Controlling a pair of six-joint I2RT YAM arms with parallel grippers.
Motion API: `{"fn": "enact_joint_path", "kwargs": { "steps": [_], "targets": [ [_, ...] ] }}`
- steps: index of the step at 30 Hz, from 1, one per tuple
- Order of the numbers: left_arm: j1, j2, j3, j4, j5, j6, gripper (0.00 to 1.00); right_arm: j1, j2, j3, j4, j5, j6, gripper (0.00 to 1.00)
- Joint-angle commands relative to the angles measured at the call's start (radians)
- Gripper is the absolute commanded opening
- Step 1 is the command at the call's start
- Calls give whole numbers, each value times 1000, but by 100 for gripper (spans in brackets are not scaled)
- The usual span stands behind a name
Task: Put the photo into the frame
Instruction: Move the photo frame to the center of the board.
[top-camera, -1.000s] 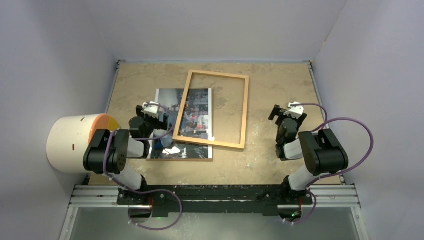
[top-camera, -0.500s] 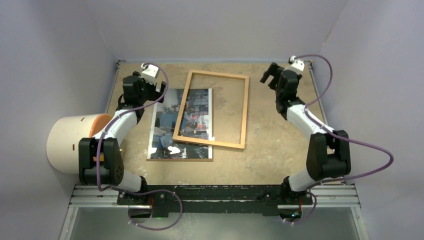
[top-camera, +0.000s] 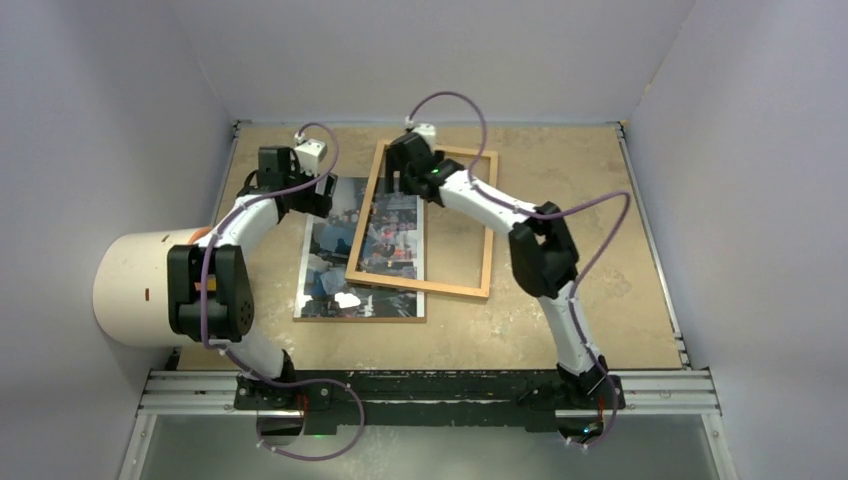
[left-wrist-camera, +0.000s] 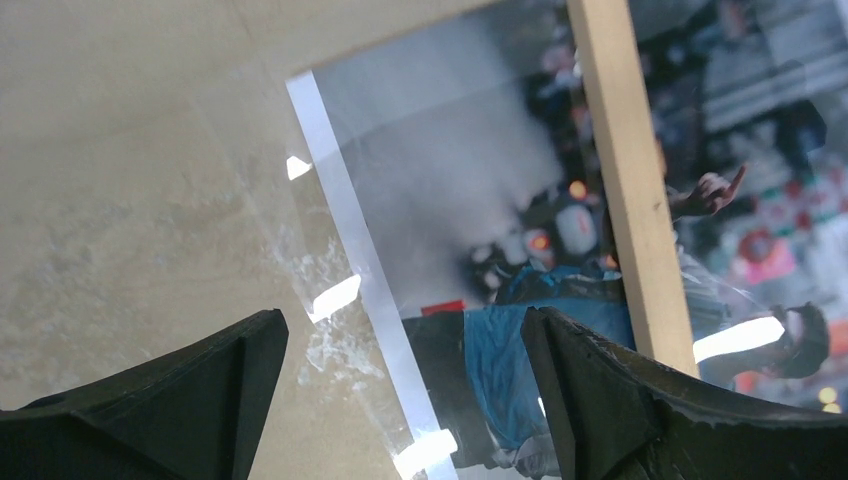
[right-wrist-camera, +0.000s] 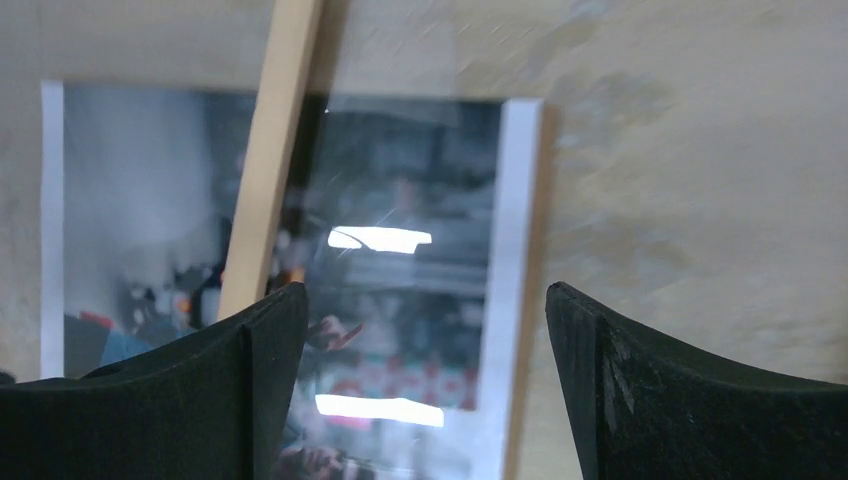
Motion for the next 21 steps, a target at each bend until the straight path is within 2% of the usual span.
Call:
{"fn": "enact_joint_path", "kwargs": {
  "steps": [1,6,12,15,21],
  "targets": [
    [7,49,14,-36,-50,22,96,73,76,178,-187,125,29,88],
    [-46,84,-10,59,-123,49,100,117,81,169,-180,116,42,87],
    [-124,159,29,94,-222,73,100,122,-51,-1,-133,93,58,86],
    [-164,164,2,151,-227,92,100,116,-121,-77,-150,78,87,87],
    [-199,208,19,154,-243,103,100,68,-277,-264,-103,50,117,87]
  ]
}}
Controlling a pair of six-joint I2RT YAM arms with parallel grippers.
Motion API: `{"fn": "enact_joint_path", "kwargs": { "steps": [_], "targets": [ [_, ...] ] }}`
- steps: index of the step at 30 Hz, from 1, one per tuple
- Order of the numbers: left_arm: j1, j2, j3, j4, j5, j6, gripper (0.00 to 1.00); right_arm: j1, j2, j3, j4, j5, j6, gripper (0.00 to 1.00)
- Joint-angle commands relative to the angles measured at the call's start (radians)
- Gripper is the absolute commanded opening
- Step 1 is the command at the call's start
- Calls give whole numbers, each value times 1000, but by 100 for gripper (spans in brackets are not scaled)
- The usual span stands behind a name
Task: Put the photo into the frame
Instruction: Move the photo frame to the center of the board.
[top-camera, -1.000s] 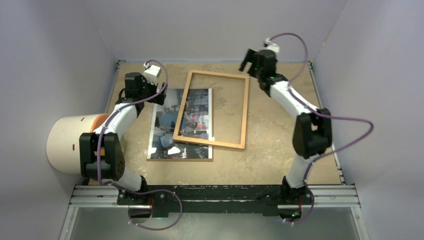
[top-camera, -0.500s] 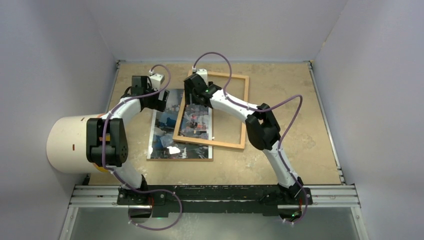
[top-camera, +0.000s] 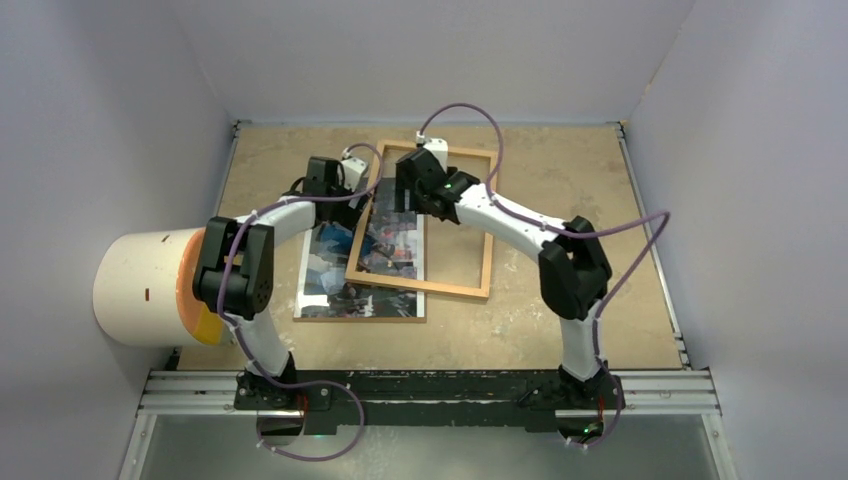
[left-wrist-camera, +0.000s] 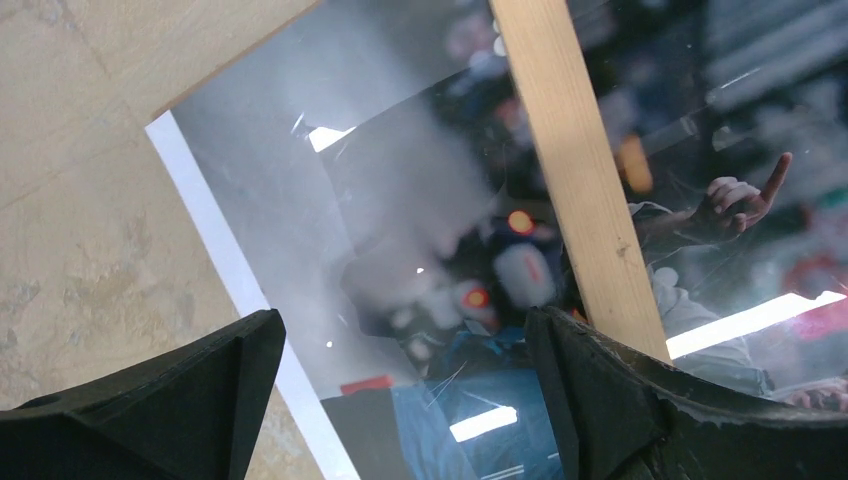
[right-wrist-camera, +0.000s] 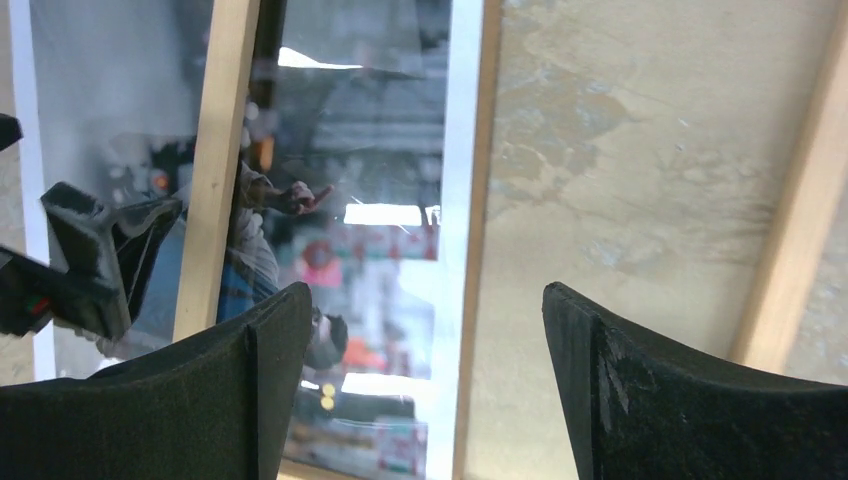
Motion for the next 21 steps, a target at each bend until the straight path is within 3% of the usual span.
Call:
{"fn": "enact_joint_path", "kwargs": {
  "steps": [1,12,18,21],
  "targets": [
    [-15,26,25,45,-32,25,100,-53,-134,-128,35,-32,60,87],
    [-120,9,-16,96,-18,56,100,-167,-252,-344,77,-100,102,87],
    [-143,-57,-79,169,156,67,100,-174,-233,-351,81,-128,109,86],
    [-127,-78,-53,118,199,57,100,-174,-205,-326,90,-120,106,86]
  ]
}}
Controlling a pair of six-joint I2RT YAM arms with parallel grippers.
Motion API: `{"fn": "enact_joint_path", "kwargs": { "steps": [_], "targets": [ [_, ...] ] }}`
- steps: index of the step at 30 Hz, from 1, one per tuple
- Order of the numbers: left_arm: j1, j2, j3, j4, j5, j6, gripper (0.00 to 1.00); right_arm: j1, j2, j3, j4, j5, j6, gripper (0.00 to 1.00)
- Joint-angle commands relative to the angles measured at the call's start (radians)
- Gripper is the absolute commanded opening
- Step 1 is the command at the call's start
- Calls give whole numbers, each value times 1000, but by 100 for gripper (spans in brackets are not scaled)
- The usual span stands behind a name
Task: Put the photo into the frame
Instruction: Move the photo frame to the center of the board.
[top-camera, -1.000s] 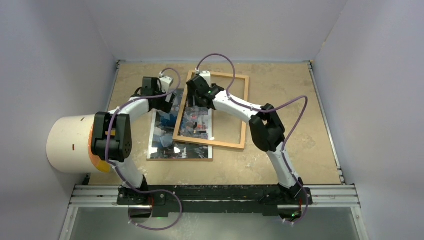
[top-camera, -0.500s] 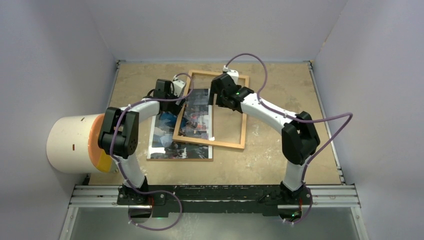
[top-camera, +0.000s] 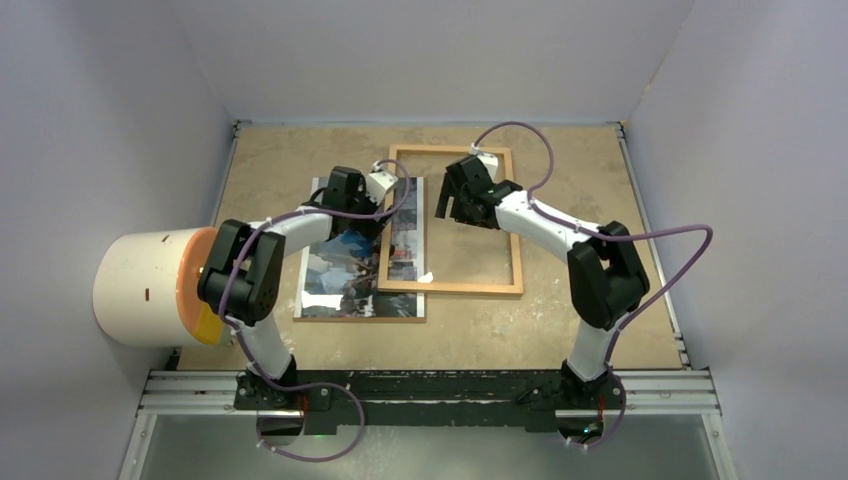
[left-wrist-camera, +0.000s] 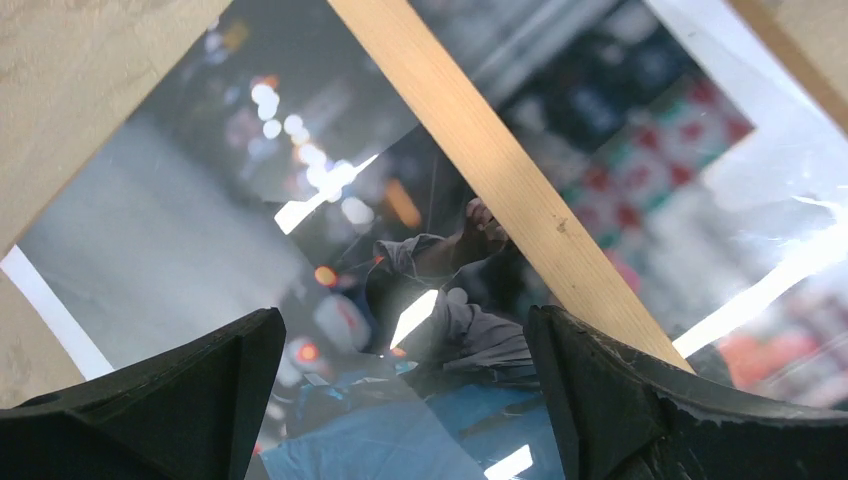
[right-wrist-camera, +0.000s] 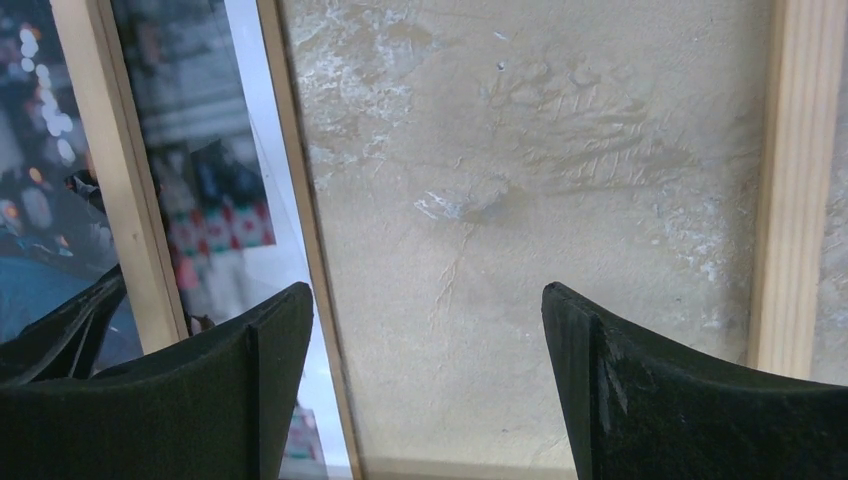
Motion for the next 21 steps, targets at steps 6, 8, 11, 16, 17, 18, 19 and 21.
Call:
{"fn": "enact_joint_path", "kwargs": {
  "steps": [6,8,11,16,17,18,19,21],
  "targets": [
    [176,-50,162,-159,59,-84,99,68,115,143,29,-39,-11,83],
    [217,-37,202,-193,-8,-101,99,108,166,228,12,-28,-25,82],
    [230,-25,198,-190,-164,-78,98,156,253,356,-29,-25,-38,81],
    [229,9,166,-218,-218,-59,98,209,401,558,-132,14,-46,78],
    [229,13,159,-219,-223,-53,98,215,429,594,-152,26,-44,78],
    [230,17,152,-220,-227,-48,98,220,456,629,-181,35,-42,78],
    [230,17,146,-218,-230,-42,98,223,482,663,-202,44,-42,77],
    [230,12,135,-216,-233,-38,98,233,528,719,-234,66,-42,75]
  ]
}}
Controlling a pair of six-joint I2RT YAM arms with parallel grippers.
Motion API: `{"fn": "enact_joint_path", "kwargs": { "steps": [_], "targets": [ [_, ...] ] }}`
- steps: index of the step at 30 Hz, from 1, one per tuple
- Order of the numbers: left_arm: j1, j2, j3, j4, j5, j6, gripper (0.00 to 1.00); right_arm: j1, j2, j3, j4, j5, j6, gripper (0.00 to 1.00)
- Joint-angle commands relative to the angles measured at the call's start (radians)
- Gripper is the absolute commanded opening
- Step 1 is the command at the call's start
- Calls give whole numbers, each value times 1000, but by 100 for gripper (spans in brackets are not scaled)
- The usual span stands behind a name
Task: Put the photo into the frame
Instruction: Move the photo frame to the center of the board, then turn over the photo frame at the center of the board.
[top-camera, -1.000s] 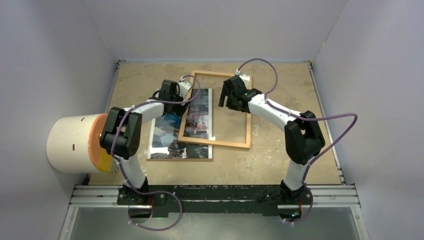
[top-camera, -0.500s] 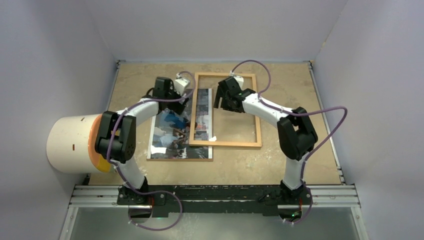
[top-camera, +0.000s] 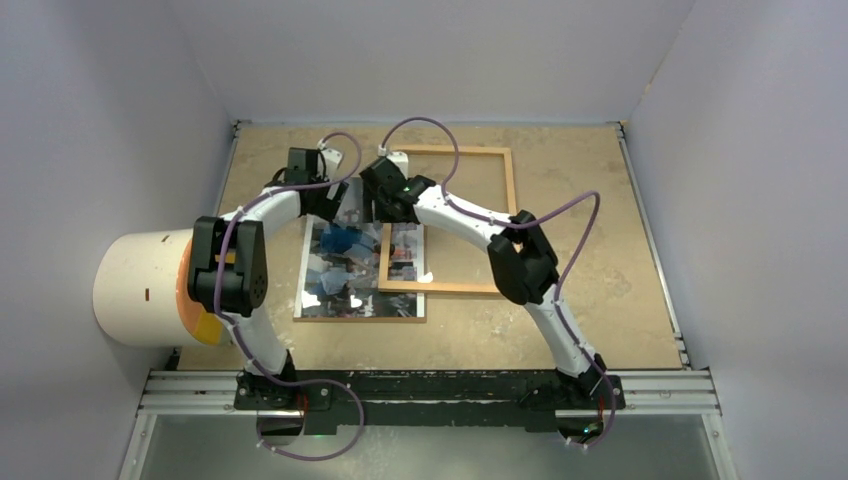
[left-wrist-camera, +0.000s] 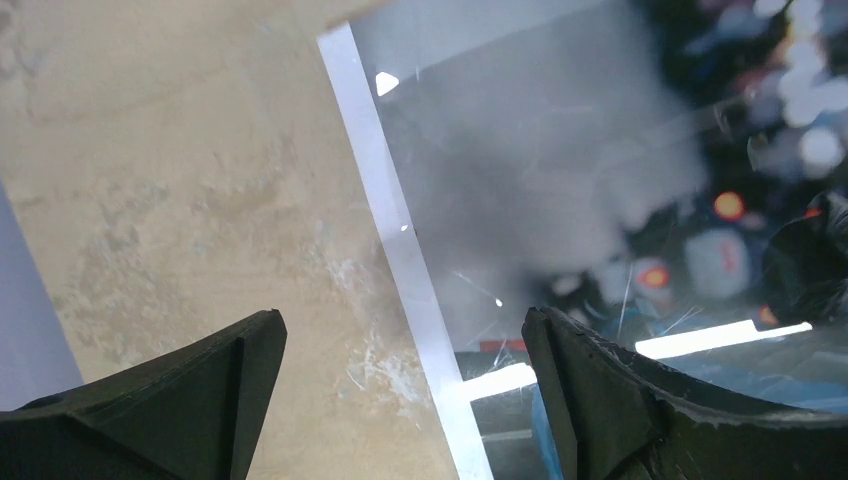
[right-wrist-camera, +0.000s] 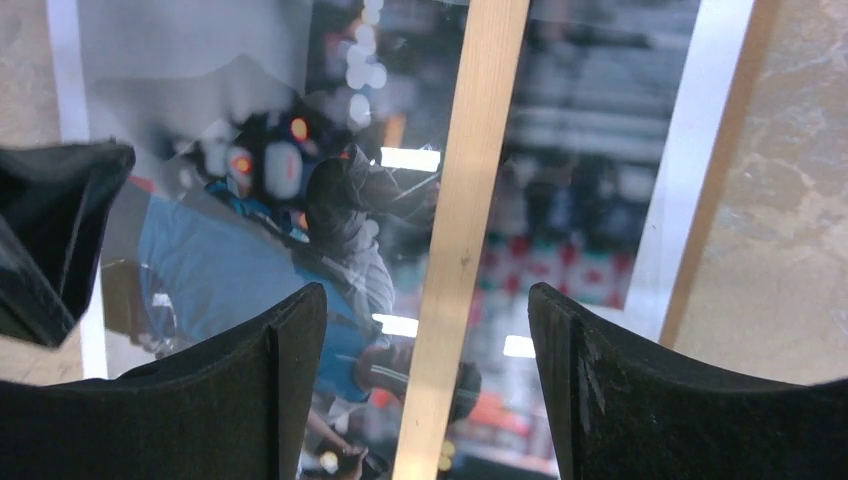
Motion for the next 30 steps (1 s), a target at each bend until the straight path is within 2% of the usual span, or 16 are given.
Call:
{"fn": "enact_joint_path", "kwargs": {
  "steps": [1,6,14,23,30],
  "targets": [
    [-2,-2,-28,-18,-45,20,98,4,83,137,-140,81,-14,74],
    [-1,-15,-45,-17,-43,28,98,19,134,174,-138,123,-25,70],
    [-1,-23,-81,3,-25,47,98,38,179,197,-133,166,-41,53],
    [-3,28,-80,-8,-43,84,98,63,228,245,-171,222,-59,44],
    [-3,24,-78,-14,-49,90,98,66,230,262,-177,222,-52,19]
  ]
}}
